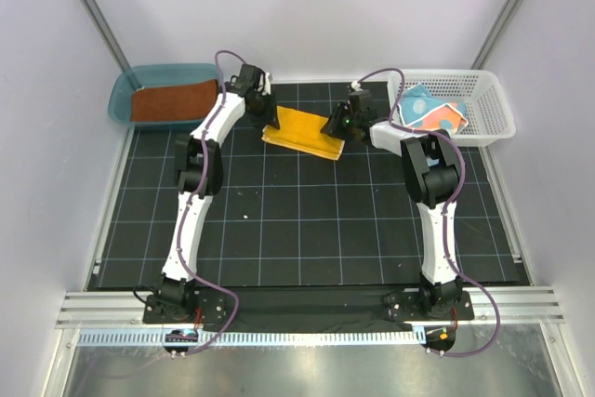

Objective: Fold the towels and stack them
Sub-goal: Neatly place the folded towel into the bin

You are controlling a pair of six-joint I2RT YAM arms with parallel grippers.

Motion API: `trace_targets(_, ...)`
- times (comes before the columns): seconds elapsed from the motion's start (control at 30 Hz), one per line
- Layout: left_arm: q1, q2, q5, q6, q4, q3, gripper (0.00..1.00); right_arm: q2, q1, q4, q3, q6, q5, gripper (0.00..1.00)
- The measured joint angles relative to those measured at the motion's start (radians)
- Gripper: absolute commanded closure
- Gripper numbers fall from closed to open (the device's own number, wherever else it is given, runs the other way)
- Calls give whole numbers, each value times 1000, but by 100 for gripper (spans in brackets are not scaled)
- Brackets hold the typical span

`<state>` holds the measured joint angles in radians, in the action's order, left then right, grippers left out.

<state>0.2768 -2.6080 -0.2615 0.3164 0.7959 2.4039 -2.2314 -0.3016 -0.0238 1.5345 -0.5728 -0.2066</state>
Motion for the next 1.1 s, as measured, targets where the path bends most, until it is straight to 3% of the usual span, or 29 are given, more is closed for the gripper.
trace_targets(0.17,4,-6,-12,9,10,1,78,0,2,2,0,0,-3,59)
trace_targets(0.2,6,-7,-14,13,11,2,87,0,2,2,0,0,-3,59)
trace_targets(0.3,9,-10,-19,20,11,3,100,0,3,2,0,0,-4,59)
trace_targets(0.47,24,-6,43,25,7,3,100,8,3,6,0,0,-10,49)
trace_targets(0.7,79,1,298,43,-15,12,100,55,3,60,-13,1,-24,33)
trace_targets(0.9,66,1,499,17,-38,16,100,138,9,102,-75,7,-20,33)
trace_targets(1.1,19,4,605,-44,-46,67,100,190,11,102,-125,7,-21,33)
